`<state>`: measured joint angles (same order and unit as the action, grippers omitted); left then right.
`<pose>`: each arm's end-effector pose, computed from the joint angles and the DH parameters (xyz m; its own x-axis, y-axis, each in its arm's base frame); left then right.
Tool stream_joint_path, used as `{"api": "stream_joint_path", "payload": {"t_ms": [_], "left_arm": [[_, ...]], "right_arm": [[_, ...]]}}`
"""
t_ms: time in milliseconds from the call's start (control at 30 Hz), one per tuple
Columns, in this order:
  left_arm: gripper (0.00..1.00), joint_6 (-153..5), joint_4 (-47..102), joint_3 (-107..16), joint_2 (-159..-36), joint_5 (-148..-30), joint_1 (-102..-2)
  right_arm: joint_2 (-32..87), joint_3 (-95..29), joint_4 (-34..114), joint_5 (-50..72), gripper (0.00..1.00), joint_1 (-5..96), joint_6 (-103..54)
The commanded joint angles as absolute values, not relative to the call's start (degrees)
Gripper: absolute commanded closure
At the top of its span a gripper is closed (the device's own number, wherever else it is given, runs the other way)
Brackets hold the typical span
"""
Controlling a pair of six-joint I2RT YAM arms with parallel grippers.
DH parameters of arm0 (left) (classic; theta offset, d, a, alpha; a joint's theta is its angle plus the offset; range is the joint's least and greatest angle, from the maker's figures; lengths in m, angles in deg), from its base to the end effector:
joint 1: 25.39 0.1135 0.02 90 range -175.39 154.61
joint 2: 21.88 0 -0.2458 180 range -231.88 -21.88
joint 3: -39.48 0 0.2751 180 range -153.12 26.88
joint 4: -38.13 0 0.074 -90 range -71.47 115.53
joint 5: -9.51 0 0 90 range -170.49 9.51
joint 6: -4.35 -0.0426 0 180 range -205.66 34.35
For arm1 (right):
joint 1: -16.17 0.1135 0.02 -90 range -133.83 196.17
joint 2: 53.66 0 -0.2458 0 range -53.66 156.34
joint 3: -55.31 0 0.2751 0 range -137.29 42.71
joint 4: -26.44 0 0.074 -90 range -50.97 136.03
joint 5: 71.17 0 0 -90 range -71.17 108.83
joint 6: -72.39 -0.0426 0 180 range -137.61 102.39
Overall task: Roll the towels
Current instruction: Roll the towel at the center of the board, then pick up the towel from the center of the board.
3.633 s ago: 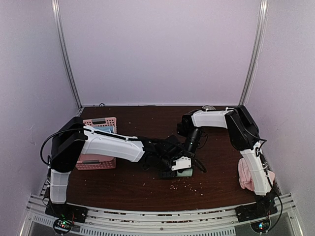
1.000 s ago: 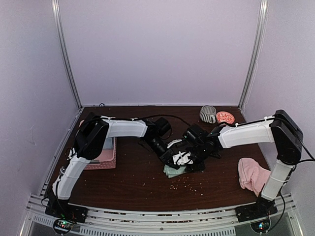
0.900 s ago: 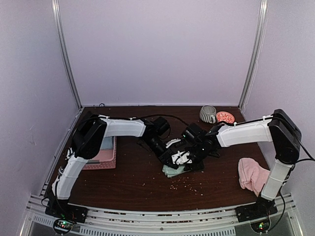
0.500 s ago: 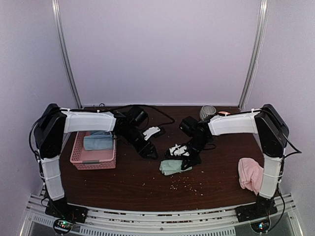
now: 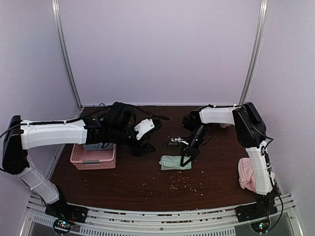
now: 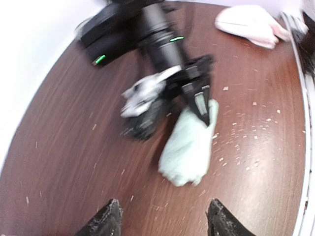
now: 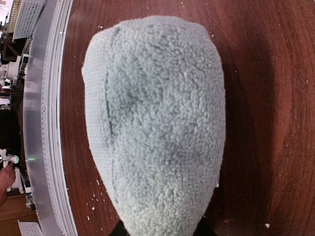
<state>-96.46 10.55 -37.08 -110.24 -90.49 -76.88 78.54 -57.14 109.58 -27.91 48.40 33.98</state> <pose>0.2258 -0.2956 0.2294 -0.2278 0.5830 -0.7799 0.9131 0.4060 0.0368 0.3396 0.2508 0.1020 -0.3336 -0.8451 -0.4177 -0.7878 0.0066 0.6159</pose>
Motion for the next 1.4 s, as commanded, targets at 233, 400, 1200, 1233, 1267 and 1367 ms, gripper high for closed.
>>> {"api": "stream_joint_path", "payload": {"t_ms": [233,400,1200,1233,1267,1367], "left_arm": [[0.39,-115.47,8.03,-52.01,-129.80,-77.85,-89.38],[0.39,-117.68,9.51,-56.04,-136.00,-75.98,-89.42],[0.42,-118.14,1.48,-65.76,-150.34,-70.26,-90.49],[0.43,-118.22,0.97,-66.24,-151.11,-69.58,-90.64],[0.44,-118.18,0.67,-66.57,-151.53,-69.16,-90.69],[0.53,-117.86,0.78,-66.50,-151.86,-67.58,-90.70]], "right_arm": [[88.10,-59.43,115.23,-20.59,0.81,48.50,31.44],[87.76,-59.51,115.50,-20.79,0.80,48.51,31.25],[87.50,-60.47,116.72,-24.50,0.77,48.49,32.28],[87.18,-60.39,116.73,-24.76,0.76,48.51,32.25],[86.76,-60.24,116.73,-24.95,0.76,48.52,32.36],[84.83,-59.59,116.69,-25.40,0.72,48.43,32.50]]}}
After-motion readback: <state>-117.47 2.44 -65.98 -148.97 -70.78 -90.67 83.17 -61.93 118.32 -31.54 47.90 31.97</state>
